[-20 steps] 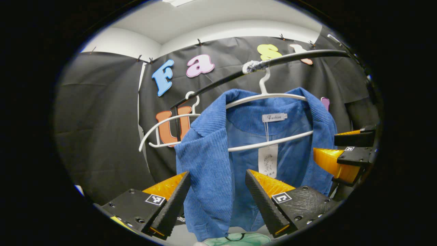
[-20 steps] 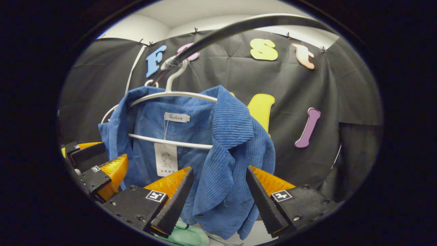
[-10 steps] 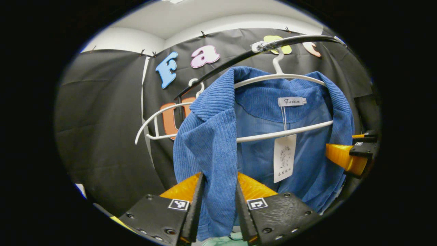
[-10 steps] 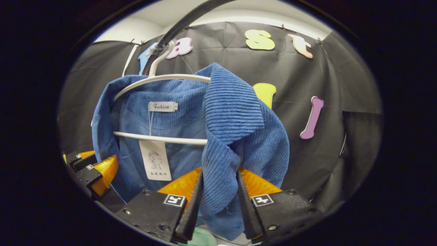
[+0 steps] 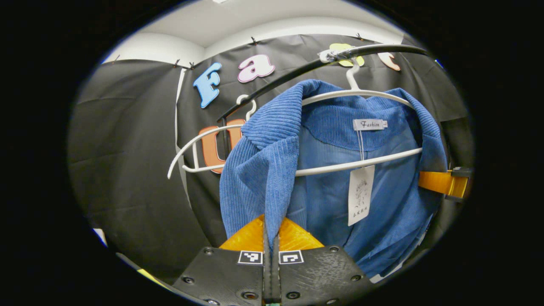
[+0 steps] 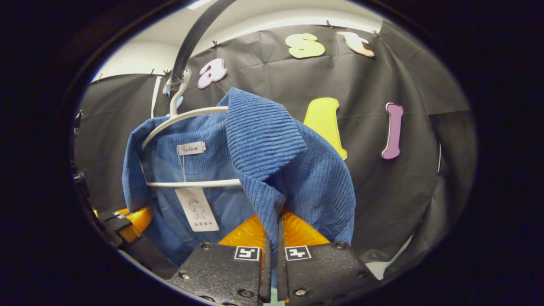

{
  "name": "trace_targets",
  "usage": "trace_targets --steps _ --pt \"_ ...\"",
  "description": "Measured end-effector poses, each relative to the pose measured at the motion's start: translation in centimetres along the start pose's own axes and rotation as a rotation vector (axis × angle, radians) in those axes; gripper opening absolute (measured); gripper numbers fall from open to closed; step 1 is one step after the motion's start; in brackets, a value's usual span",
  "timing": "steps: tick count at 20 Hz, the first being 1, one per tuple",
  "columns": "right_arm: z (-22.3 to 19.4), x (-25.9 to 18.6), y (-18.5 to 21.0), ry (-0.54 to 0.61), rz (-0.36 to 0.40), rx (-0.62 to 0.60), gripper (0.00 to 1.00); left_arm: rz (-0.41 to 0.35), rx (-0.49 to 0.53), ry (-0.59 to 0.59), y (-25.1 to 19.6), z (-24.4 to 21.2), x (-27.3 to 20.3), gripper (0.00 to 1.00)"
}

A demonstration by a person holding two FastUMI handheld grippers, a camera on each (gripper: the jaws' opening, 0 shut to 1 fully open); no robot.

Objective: Grasp the clothes on the hanger with both hands and then place them into the laundry hamper below.

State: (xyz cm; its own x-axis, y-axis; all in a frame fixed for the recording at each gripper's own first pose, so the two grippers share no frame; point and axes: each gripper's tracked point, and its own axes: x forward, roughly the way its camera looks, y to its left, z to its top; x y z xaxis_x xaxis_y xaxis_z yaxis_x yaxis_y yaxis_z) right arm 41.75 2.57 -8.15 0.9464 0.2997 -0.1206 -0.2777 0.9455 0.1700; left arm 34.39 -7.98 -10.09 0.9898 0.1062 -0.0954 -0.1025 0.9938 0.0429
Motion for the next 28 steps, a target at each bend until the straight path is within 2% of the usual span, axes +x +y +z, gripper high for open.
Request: trace_targets --steps 1,5,9,10,12,16,17,22,25,28 --pt "0.0 -0.1 0.4 -0.002 0.037 0.018 0.07 -0.006 0.004 -0.006 0.0 0.3 0.0 0.02" --pt "0.5 -0.8 0.7 -0.020 0.180 0.098 0.07 -0.014 0.006 -0.038 0.8 1.2 -0.3 0.00" --pt "2.6 -2.2 2.1 -0.052 0.391 0.210 0.06 -0.023 -0.069 -0.080 2.2 3.5 -0.6 0.00" --pt "3.2 -2.5 2.2 -0.064 0.428 0.232 0.06 -0.025 -0.092 -0.090 2.7 4.3 -0.6 0.02" --pt "4.2 -3.4 2.5 -0.079 0.502 0.273 0.06 -0.036 -0.147 -0.112 3.4 5.8 -0.6 0.00" --pt "6.9 -4.3 2.8 -0.108 0.620 0.370 0.06 -0.047 -0.202 -0.162 4.7 8.8 0.2 0.02" --pt "7.5 -4.5 2.7 -0.118 0.640 0.402 0.07 -0.052 -0.216 -0.173 4.9 9.5 0.3 0.00" --pt "10.0 -4.8 1.4 -0.142 0.744 0.601 0.06 -0.108 -0.332 -0.200 6.2 12.2 1.5 0.02" --pt "11.3 -4.6 -0.9 -0.169 0.755 0.754 0.06 -0.104 -0.420 -0.188 8.2 12.6 2.2 0.02" --pt "11.6 -3.9 -4.0 -0.200 0.714 0.874 0.06 -0.073 -0.470 -0.171 10.7 11.4 3.0 0.03"
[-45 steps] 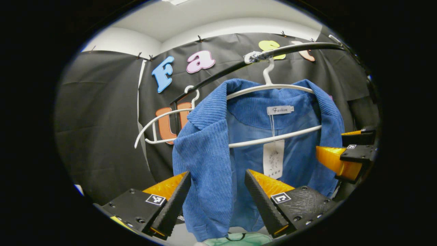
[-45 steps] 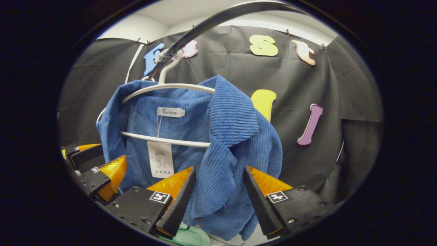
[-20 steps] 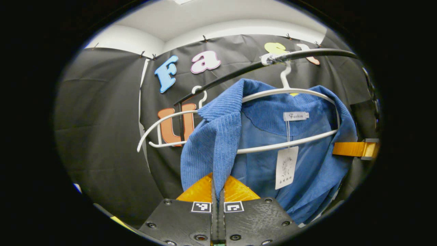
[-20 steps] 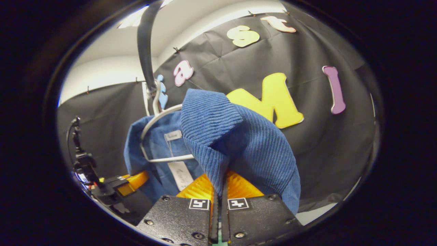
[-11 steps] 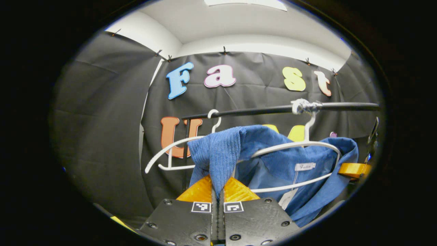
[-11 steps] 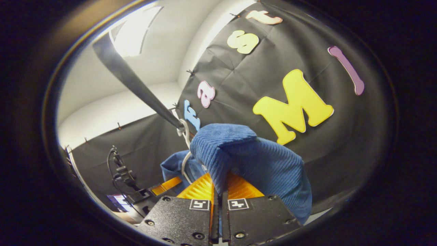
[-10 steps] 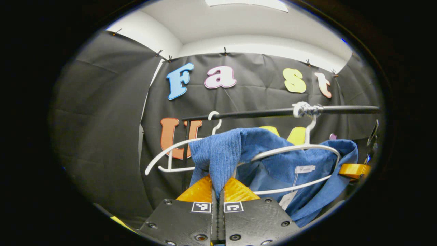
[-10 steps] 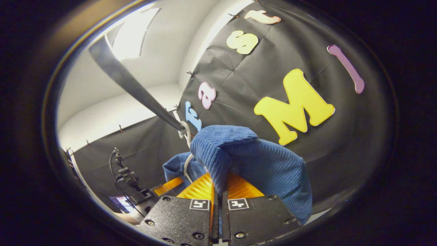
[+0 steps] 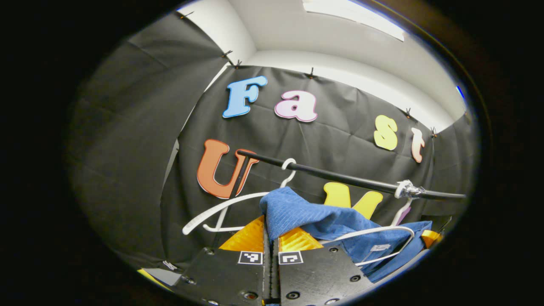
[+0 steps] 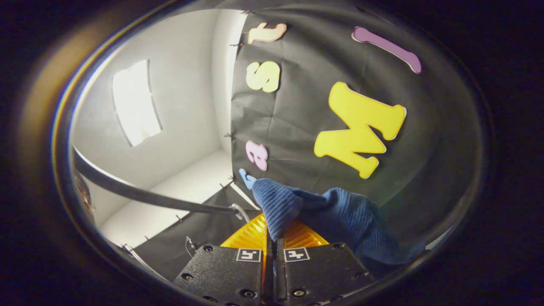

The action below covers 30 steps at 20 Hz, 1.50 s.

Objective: Grasp the clothes on the hanger with both hands and then place them into the laundry hamper below.

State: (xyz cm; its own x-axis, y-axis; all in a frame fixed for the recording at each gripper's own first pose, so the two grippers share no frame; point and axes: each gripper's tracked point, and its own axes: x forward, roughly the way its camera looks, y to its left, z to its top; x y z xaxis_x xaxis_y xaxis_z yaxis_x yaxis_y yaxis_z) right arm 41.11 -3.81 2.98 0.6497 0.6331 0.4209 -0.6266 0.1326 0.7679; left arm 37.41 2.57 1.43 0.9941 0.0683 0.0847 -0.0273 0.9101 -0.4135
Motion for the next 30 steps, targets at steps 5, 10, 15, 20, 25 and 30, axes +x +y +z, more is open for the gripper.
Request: trace_targets --steps 5,10,15,20,25,30 --pt "0.1 -1.2 -2.2 -0.016 -0.040 0.053 0.06 0.016 -0.010 0.069 1.6 -3.4 0.0 0.00" --pt "0.4 -2.3 -3.3 -0.031 -0.023 0.153 0.06 0.030 -0.052 0.120 2.6 -6.2 -0.4 0.00" --pt "-0.3 -4.3 -6.2 -0.042 -0.081 0.188 0.06 0.041 -0.063 0.186 3.5 -9.7 -1.6 0.00" --pt "-3.0 -6.6 -9.6 -0.002 -0.208 0.202 0.06 0.072 -0.034 0.271 4.6 -14.1 -4.2 0.04" --pt "-6.1 -8.7 -11.2 0.047 -0.271 0.195 0.06 0.079 -0.014 0.335 4.4 -17.2 -6.4 0.00" --pt "-8.5 -9.5 -10.6 0.098 -0.321 0.145 0.06 0.094 0.010 0.380 4.2 -18.4 -8.1 0.00"
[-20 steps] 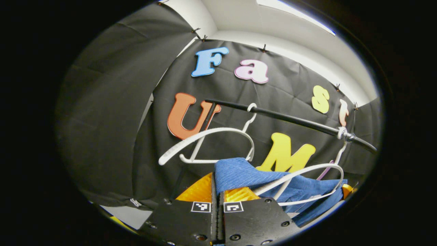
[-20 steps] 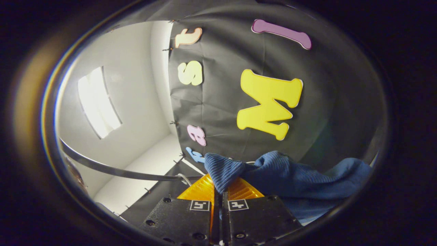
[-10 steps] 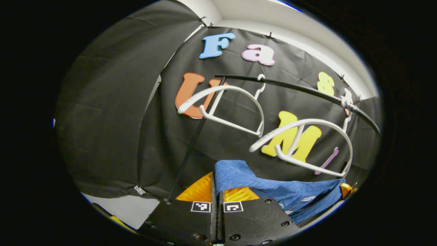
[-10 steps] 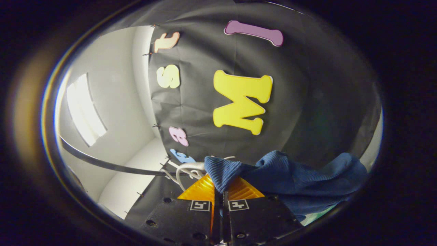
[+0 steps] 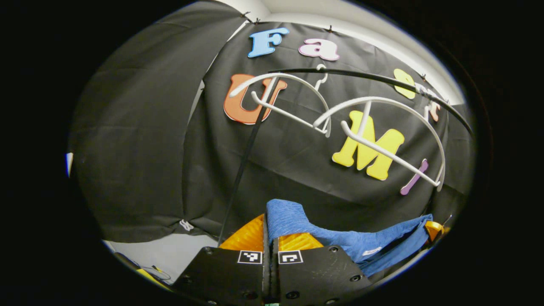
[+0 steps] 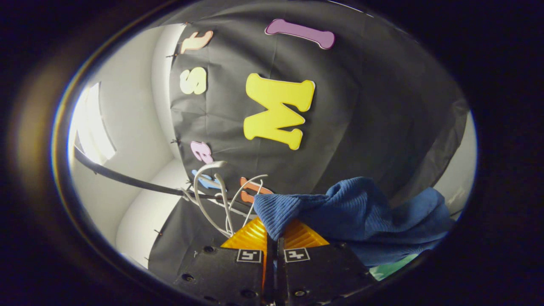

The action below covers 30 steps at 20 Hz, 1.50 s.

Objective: Grasp the clothes on the hanger with both hands and then place them into the laundry hamper below.

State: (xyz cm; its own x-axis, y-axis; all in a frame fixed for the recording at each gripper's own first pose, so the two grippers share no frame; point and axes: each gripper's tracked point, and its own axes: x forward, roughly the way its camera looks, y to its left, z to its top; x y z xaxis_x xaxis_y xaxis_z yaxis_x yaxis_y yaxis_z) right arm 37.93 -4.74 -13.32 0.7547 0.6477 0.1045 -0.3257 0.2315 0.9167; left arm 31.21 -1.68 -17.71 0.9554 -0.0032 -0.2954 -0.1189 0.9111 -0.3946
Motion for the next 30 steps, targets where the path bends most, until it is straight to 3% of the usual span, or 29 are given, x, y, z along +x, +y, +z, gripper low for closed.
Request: trace_targets --steps 4,5,6,14,19,24,30 --pt "-2.8 0.2 2.3 0.051 -0.005 -0.074 0.06 -0.010 0.063 0.020 -1.2 -0.1 -1.3 0.00" --pt "-3.7 0.4 3.1 0.069 -0.003 -0.101 0.06 -0.004 0.089 0.034 -1.5 -0.5 -1.6 0.04" --pt "-4.6 0.7 3.8 0.087 -0.009 -0.134 0.06 -0.014 0.106 0.040 -2.1 -0.7 -1.9 0.00" --pt "-12.3 3.1 6.8 0.233 -0.068 -0.379 0.06 -0.078 0.176 0.088 -4.7 -1.1 -4.8 0.00" --pt "-16.2 5.1 7.1 0.302 -0.104 -0.417 0.07 -0.111 0.210 0.138 -5.2 -2.9 -5.5 0.00" --pt "-19.4 5.7 4.1 0.365 -0.184 -0.464 0.07 -0.101 0.258 0.218 -3.8 -7.3 -5.6 0.00" --pt "-23.4 5.9 -4.1 0.489 -0.362 -0.479 0.07 -0.027 0.274 0.351 0.7 -14.9 -4.3 0.00"
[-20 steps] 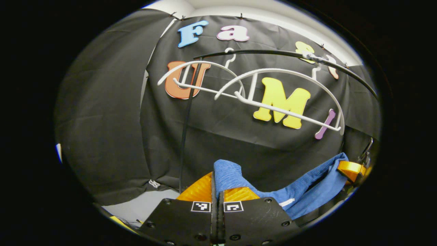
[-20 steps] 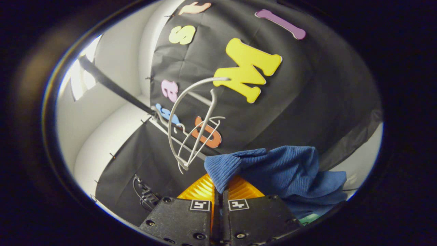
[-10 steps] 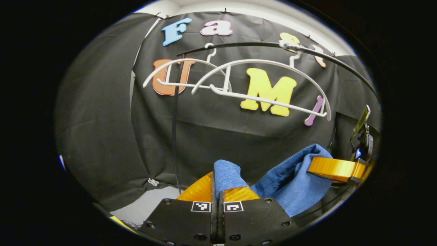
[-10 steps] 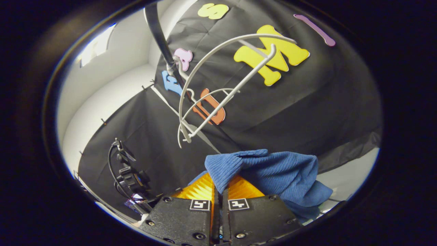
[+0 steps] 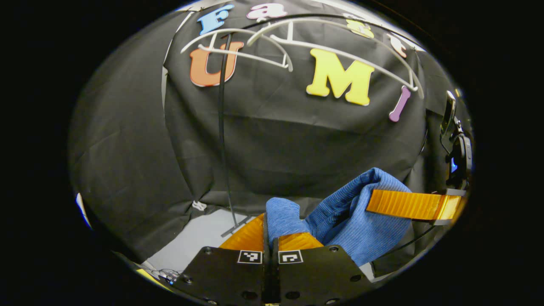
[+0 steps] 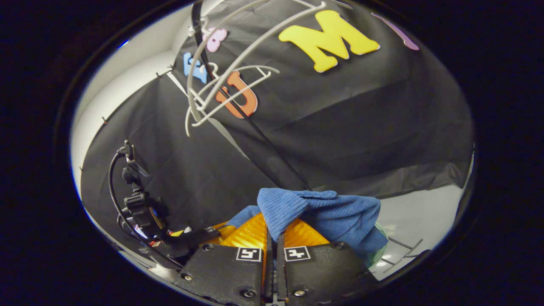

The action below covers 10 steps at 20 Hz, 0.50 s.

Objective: Grasp the clothes on the hanger with both hands and then place them into the laundry hamper below.

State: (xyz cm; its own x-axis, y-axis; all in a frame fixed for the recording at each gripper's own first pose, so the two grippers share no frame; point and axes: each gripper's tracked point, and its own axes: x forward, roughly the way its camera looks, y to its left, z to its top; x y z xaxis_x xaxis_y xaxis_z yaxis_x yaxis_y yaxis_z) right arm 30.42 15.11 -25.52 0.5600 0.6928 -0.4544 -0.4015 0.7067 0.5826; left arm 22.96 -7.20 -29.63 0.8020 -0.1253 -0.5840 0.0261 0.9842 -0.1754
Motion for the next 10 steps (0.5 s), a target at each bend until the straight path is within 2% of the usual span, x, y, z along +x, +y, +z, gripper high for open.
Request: trace_targets --steps 3,4,5,10 --pt "-2.9 2.2 -2.5 0.082 -0.068 -0.009 0.06 0.016 0.013 0.083 0.4 -4.7 1.8 0.00" --pt "-3.9 2.4 -3.5 0.109 -0.091 -0.011 0.07 0.016 0.009 0.110 0.5 -6.1 2.3 0.04" --pt "-4.7 2.6 -4.3 0.134 -0.115 -0.010 0.07 0.018 0.005 0.135 0.8 -7.2 2.7 0.00" --pt "-8.4 3.8 -8.7 0.268 -0.270 -0.006 0.07 0.033 -0.014 0.260 1.4 -11.5 4.6 0.00"
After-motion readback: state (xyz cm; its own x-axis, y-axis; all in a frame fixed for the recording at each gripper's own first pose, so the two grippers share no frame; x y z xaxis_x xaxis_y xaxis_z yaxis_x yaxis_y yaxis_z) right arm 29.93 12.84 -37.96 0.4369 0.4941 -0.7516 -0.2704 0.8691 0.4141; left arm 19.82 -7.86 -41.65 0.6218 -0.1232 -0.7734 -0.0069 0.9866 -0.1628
